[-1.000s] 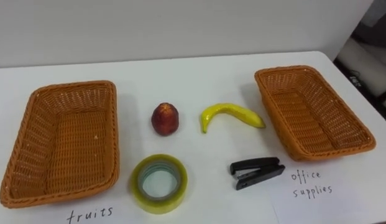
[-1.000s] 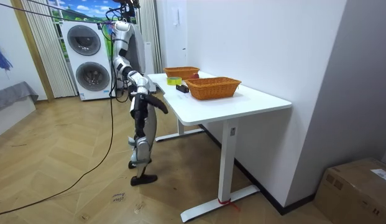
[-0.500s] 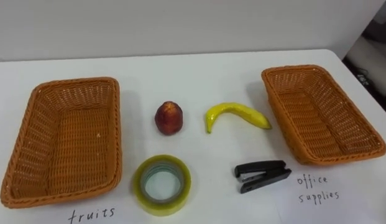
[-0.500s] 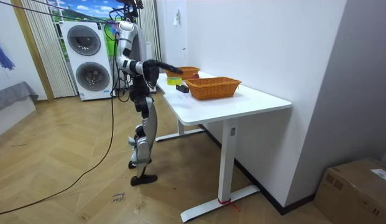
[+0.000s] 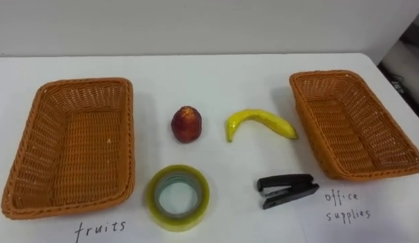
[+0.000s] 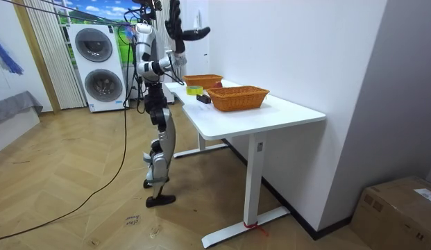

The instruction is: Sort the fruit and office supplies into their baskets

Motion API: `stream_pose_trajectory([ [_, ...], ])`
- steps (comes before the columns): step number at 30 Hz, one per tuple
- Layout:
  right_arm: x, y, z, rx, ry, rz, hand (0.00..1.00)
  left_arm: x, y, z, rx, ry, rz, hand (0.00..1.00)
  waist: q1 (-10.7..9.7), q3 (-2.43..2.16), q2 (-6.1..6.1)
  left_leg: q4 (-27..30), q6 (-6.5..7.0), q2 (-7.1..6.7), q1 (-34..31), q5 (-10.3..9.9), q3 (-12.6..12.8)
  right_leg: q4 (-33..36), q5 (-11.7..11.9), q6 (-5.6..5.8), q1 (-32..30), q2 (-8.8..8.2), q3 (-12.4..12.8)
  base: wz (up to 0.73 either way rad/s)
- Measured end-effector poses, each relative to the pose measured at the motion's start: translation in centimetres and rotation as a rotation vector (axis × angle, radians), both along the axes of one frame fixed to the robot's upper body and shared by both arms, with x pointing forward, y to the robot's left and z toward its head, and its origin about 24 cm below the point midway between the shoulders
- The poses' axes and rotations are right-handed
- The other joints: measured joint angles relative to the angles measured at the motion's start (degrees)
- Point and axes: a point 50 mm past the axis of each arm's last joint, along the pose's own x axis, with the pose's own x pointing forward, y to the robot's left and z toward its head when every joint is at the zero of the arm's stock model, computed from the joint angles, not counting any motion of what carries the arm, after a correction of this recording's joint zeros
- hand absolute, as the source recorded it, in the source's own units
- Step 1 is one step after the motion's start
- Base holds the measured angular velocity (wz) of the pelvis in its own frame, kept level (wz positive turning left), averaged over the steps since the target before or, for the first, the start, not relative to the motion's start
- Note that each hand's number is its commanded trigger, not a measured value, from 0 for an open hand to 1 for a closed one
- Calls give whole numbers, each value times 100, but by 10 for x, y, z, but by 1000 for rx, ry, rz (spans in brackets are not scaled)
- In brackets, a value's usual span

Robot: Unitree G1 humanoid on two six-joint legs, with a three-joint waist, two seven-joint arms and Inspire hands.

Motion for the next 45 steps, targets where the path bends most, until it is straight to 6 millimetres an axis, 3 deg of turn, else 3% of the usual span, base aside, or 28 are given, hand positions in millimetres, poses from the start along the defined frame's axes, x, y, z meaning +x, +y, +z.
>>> stream_pose_trajectory([
  [7,16,16,39,-217,-6,97,0,-3,-3,-3,-2,57,-66,0,59,-10,-16,0,0,6,20,0,-6,8,12,-6,17,4,-12,0],
  [19,35,39,54,-306,39,337,0,2,-6,-4,-37,56,-95,0,213,8,7,29,1,15,16,1,-18,-6,65,9,52,-15,-149,1],
  [27,48,55,52,-361,128,493,0,5,-5,-4,-41,64,-127,0,292,6,44,85,7,21,42,6,-92,-4,73,-7,113,-9,-190,3],
  [37,65,66,43,-444,363,699,0,18,1,1,-42,51,-217,0,419,17,-107,87,12,21,47,10,-99,-7,76,-8,130,-14,-197,0],
  [45,79,77,25,-469,536,873,0,24,2,3,-29,39,-248,0,434,19,-86,88,12,28,28,10,-130,-12,80,-10,130,-16,-250,2],
])
